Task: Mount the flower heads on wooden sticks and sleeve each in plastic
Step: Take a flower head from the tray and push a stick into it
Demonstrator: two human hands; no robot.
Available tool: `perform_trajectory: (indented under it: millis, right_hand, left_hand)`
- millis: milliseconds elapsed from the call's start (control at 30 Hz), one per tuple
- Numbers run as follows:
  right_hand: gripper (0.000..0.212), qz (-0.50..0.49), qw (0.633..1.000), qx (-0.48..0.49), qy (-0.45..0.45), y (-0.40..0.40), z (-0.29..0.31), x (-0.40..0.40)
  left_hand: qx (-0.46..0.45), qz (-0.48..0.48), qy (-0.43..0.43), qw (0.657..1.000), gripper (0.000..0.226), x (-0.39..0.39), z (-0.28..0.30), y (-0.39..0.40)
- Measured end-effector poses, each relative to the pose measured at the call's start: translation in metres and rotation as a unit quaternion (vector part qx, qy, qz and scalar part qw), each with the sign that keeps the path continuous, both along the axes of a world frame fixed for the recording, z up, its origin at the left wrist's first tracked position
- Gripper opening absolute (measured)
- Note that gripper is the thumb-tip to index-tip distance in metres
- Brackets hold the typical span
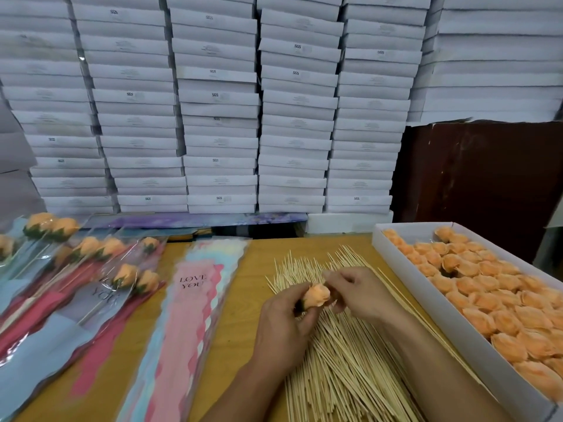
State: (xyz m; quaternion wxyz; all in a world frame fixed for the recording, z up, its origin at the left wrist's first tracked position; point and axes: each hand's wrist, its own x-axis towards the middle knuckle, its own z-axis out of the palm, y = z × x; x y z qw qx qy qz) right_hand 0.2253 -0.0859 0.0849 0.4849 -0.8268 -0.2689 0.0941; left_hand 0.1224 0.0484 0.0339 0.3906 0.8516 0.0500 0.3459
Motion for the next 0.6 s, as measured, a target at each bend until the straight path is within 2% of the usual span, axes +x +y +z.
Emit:
perform_trajectory:
  millis: [67, 133, 233, 333, 467, 600]
  right_hand:
    - [0.035, -0.054, 0.994, -0.066, -0.073, 0.001, -0.01, 0.006]
    - [0.035, -0.067, 0.976, -0.158, -0.137, 0.004, -0.019, 0.007]
    - [0.033, -0.062, 0.961, -0.228, -0.143, 0.01, -0.024, 0.002]
    - [0.032, -0.079, 0.953, -0.249, -0.151, 0.015, -0.024, 0.001]
    - [0.022, -0.094, 0.95, -0.255, -0.155, 0.017, -0.027, 0.003]
    - [0.026, -0.105, 0.964, -0.215, -0.117, 0.014, -0.032, 0.01]
  left_hand:
    - [-0.023, 0.011, 0.008, 1.0, 0.03, -0.001, 0.0, 0.001]
    - [-0.043, 0.018, 0.011, 0.999, 0.026, -0.002, 0.0, 0.002]
    - [-0.061, 0.027, 0.008, 0.998, 0.012, 0.0, 0.0, 0.004]
    - [-0.081, 0.019, 0.004, 0.996, 0.006, 0.0, 0.001, 0.005]
    - [-0.094, 0.009, -0.006, 0.996, 0.015, 0.0, 0.001, 0.006]
    - [-0.112, 0.002, 0.0, 0.994, 0.023, 0.0, 0.001, 0.005]
